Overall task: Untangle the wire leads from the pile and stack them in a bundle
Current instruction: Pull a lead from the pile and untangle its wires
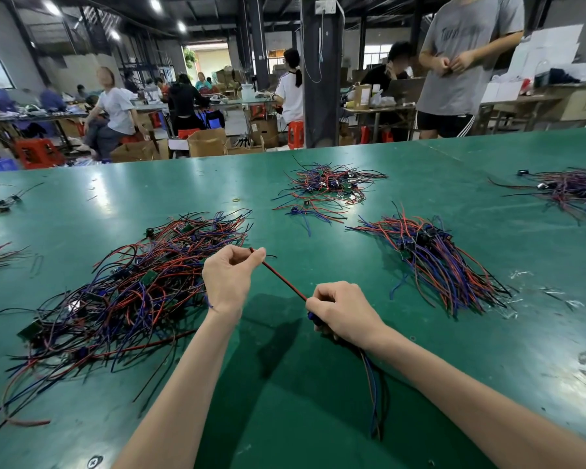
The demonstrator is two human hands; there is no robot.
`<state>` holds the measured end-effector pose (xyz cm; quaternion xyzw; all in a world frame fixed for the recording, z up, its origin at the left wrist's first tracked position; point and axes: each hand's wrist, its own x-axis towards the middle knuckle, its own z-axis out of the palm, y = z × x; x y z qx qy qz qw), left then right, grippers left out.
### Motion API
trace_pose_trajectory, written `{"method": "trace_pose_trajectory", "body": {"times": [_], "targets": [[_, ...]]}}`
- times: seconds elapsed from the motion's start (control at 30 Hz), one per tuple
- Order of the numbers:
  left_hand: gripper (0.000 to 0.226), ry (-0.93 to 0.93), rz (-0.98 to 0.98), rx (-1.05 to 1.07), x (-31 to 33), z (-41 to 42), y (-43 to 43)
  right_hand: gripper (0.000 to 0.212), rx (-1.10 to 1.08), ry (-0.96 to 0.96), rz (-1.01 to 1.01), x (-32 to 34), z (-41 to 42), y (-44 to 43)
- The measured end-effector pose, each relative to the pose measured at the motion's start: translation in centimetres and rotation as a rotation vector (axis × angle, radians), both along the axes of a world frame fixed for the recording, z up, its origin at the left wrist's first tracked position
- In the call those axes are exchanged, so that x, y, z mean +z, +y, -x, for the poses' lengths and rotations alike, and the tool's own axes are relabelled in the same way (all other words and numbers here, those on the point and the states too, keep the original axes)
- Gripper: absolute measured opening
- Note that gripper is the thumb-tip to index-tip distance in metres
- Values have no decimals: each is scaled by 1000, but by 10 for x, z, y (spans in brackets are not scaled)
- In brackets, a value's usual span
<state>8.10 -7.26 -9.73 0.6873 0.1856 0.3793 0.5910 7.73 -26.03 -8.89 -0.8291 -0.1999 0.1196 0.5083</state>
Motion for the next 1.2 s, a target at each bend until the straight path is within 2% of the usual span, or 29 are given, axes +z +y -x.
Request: {"method": "trace_pose_trajectory", "body": {"times": [0.4, 0.53, 0.6, 0.67, 0.77, 0.83, 0.87, 1.07, 1.2], "targets": [[23, -48, 44, -27, 0, 0, -3, 22, 7, -2, 7, 0, -1, 0], [15, -31, -145, -7, -1, 2, -2, 20, 29, -12, 20, 0, -1, 0], [14, -30, -166, 6, -2, 3, -3, 19, 28, -16, 16, -1, -1, -1], [16, -13, -119, 17, -2, 2, -3, 19, 24, -11, 6, -2, -1, -1], [19, -19, 61, 15, 0, 2, -5, 19, -5, 12, -41, -3, -2, 0], [11, -41, 168, -21, 2, 4, -8, 19, -30, 22, -92, -4, -3, 0], [7, -43, 214, -56, 4, 5, -11, 20, -41, 29, -122, -4, -4, 0], [34, 116, 489, -357, 9, 8, -37, 22, -95, 8, -248, -4, -9, 1], [15, 218, 442, -588, 2, 14, -61, 30, -127, -59, -255, -7, -13, 0]]}}
